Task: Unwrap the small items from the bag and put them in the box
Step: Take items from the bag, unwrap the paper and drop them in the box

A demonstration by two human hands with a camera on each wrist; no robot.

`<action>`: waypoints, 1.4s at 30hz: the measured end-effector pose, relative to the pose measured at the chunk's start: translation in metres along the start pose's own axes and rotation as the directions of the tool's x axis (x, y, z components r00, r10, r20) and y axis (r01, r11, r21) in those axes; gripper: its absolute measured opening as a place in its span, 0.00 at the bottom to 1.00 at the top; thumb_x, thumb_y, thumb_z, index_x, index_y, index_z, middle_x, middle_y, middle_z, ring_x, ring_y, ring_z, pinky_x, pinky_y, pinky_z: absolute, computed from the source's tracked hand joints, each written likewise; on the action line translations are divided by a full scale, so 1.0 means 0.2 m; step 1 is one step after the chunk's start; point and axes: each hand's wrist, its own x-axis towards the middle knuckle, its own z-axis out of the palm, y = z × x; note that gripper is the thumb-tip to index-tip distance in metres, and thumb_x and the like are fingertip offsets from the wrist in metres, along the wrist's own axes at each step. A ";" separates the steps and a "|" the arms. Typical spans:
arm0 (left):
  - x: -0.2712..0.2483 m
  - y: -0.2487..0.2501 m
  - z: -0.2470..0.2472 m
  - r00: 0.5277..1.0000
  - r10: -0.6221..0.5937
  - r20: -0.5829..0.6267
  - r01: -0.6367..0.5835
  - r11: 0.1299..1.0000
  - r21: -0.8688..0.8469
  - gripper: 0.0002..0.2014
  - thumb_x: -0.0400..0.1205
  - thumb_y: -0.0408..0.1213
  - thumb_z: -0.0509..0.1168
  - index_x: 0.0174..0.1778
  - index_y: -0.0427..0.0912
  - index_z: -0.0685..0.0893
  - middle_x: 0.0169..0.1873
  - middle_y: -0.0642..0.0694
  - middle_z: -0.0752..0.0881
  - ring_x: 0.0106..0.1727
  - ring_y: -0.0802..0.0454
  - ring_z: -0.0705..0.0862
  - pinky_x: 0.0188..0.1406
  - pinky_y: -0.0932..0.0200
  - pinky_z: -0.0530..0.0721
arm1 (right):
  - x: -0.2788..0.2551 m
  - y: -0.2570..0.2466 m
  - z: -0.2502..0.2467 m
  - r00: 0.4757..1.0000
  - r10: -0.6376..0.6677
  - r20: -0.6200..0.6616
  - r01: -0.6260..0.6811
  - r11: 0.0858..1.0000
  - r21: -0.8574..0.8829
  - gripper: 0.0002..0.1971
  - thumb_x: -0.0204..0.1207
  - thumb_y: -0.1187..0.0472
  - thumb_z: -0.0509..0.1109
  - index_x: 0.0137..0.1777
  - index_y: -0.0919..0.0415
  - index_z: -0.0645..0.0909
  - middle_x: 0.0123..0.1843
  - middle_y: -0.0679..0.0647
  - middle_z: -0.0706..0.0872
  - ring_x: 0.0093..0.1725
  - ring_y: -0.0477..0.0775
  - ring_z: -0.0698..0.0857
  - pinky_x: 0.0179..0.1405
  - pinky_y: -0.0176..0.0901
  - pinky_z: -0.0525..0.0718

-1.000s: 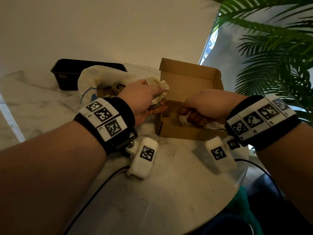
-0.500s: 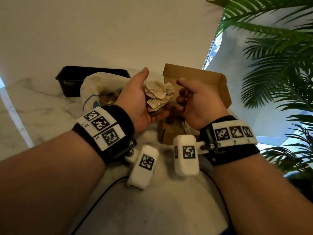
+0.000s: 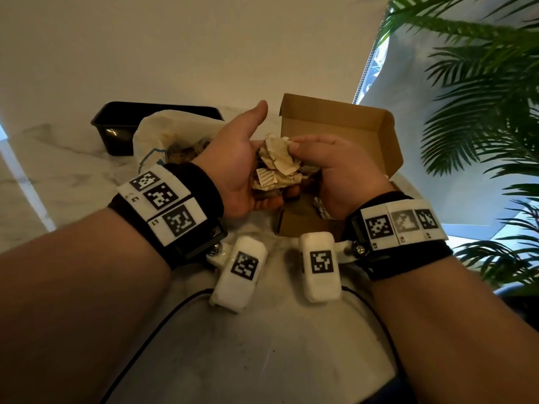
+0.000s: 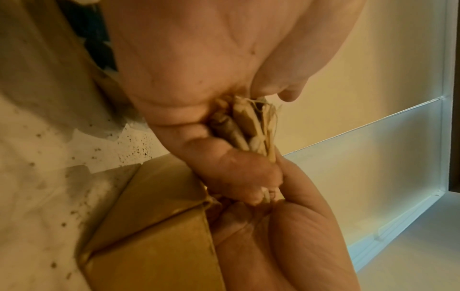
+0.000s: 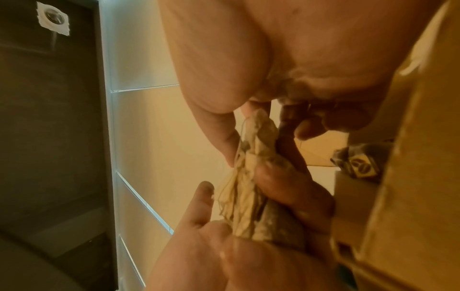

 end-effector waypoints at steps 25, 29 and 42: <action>0.04 -0.01 -0.02 0.981 0.080 -0.177 -0.073 0.996 0.048 0.12 0.85 0.49 0.67 0.49 0.44 0.86 0.38 0.43 0.90 0.34 0.51 0.87 0.22 0.66 0.80 | -0.01 -0.03 -0.02 0.965 -0.097 -0.243 0.145 0.971 0.190 0.11 0.83 0.76 0.63 0.49 0.62 0.84 0.49 0.61 0.90 0.35 0.50 0.91 0.28 0.38 0.85; 0.05 -0.01 -0.02 0.972 0.101 -0.212 -0.102 0.995 0.009 0.11 0.85 0.48 0.68 0.48 0.44 0.86 0.35 0.44 0.90 0.33 0.52 0.87 0.19 0.65 0.80 | -0.02 -0.04 -0.01 0.969 -0.049 -0.243 0.112 0.961 0.254 0.11 0.84 0.74 0.60 0.52 0.66 0.85 0.51 0.62 0.88 0.39 0.53 0.90 0.33 0.37 0.87; 0.04 0.00 -0.03 0.970 0.171 -0.173 -0.156 0.983 0.100 0.07 0.86 0.42 0.67 0.57 0.46 0.85 0.36 0.46 0.90 0.32 0.54 0.88 0.19 0.64 0.80 | -0.03 -0.02 -0.02 0.991 -0.082 -0.102 0.084 0.996 0.020 0.15 0.80 0.74 0.61 0.53 0.61 0.88 0.45 0.58 0.92 0.42 0.54 0.90 0.34 0.43 0.85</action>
